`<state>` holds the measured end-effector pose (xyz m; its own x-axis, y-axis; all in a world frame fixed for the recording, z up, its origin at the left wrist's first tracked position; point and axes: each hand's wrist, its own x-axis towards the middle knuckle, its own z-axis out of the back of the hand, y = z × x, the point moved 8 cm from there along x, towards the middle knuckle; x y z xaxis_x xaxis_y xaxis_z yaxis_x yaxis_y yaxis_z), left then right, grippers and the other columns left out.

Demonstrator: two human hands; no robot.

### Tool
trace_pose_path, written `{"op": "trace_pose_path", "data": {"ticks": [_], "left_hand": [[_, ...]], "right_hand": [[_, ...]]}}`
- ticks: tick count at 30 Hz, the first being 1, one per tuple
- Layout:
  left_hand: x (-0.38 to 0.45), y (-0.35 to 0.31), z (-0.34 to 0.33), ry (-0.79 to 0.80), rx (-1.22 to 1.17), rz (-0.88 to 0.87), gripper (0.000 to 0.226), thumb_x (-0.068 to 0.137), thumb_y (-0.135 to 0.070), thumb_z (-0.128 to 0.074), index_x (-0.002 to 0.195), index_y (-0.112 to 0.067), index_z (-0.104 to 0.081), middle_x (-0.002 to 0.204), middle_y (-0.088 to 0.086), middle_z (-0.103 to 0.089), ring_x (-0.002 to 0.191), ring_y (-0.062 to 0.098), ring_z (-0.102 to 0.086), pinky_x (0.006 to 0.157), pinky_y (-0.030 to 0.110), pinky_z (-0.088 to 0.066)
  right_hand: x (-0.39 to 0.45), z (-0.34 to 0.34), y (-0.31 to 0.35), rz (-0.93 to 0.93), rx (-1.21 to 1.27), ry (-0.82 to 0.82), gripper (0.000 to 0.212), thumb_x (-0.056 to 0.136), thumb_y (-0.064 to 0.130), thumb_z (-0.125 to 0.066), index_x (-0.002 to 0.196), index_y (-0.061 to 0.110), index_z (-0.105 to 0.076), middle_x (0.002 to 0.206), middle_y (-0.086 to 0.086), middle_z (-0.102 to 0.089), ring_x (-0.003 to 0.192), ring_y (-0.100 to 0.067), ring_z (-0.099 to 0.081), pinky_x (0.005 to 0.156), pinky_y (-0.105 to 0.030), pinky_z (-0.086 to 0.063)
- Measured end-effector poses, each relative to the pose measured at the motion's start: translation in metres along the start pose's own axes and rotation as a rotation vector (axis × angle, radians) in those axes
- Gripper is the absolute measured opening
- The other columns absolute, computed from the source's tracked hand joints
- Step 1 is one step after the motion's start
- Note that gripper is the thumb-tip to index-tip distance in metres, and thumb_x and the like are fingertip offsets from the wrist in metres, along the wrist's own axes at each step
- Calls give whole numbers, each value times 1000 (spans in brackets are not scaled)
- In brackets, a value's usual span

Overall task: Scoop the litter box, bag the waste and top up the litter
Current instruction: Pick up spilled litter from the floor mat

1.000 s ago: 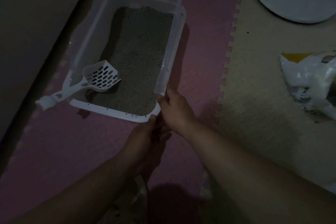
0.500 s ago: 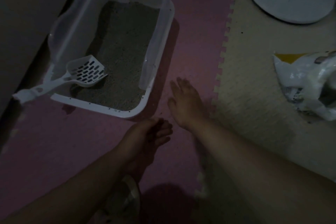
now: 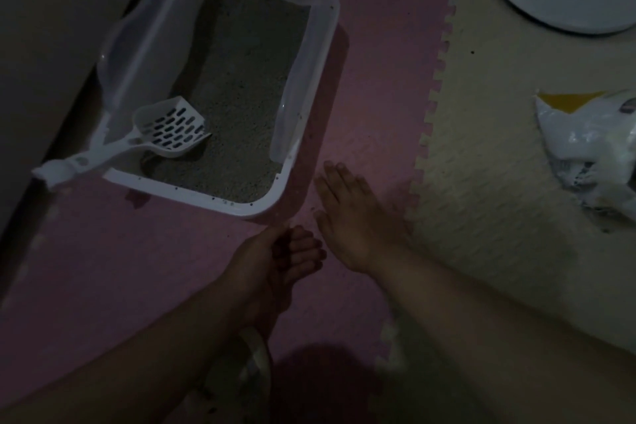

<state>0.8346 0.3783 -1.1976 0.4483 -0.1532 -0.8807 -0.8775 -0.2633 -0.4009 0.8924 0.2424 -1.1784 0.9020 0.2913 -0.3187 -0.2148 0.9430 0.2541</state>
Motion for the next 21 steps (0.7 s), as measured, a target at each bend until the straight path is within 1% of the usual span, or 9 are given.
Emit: {"op": "trace_pose_path", "data": {"ticks": [3,4,6,9,12,15,18,19,21], "left_hand": [[1,1,7,-24,-64,20,32,98,-35,-49,79,-13,-64,68,2,-61,58,16,-60,68,32,-53],[1,2,10,-37,-66,36,33,98,-37,-50,76,-16,-63,67,0,-59,56,14,-57,60,28,-52],[-1,2,12,-27,-84,63,32,98,-38,-48,76,-19,-59,65,-3,-53,57,12,-50,52,23,-45],[-3,2,12,-11,-99,72,27,98,-36,-47,77,-20,-52,66,-3,-47,61,12,-42,55,23,-40],[-3,3,11,7,-74,68,27,99,-36,-47,80,-18,-54,65,-2,-55,61,14,-51,53,21,-52],[-1,3,11,-5,-50,58,30,101,-35,-46,82,-15,-59,66,0,-61,62,15,-58,54,22,-56],[-1,2,11,-4,-46,47,32,101,-33,-47,84,-12,-64,73,4,-65,59,15,-62,52,25,-55],[-1,2,12,-11,-39,35,31,100,-33,-48,87,-11,-65,76,5,-66,62,16,-63,56,27,-56],[-1,1,14,-15,-36,11,30,100,-30,-47,91,-9,-66,81,7,-67,71,20,-64,70,35,-60]], "right_hand": [[8,-15,30,152,-66,34,59,100,37,-37,151,8,-39,160,-15,-31,150,-32,-23,122,-47,-13],[7,-21,33,155,-85,50,60,100,40,-33,149,7,-42,159,-15,-34,150,-32,-25,122,-47,-13],[2,-25,28,134,-88,60,64,101,43,-26,153,8,-34,162,-12,-27,152,-28,-18,123,-44,-8],[-14,-23,9,92,-67,77,65,105,44,-23,160,13,-5,167,-3,3,154,-19,5,125,-42,1],[-25,-19,-2,52,-54,93,66,107,45,-21,159,14,3,165,-1,13,153,-17,11,125,-40,4],[-21,-11,6,45,-20,50,63,106,43,-22,159,13,-6,167,-5,5,154,-20,4,125,-41,-1],[-16,-13,33,171,-18,27,61,99,34,-28,155,9,-30,163,-13,-23,152,-31,-19,123,-47,-16],[-16,-17,39,208,-23,30,62,96,32,-28,152,7,-36,161,-15,-29,149,-34,-24,122,-50,-20],[-18,-24,36,214,-35,51,63,96,34,-27,152,7,-36,161,-15,-28,150,-33,-24,122,-49,-19]]}}
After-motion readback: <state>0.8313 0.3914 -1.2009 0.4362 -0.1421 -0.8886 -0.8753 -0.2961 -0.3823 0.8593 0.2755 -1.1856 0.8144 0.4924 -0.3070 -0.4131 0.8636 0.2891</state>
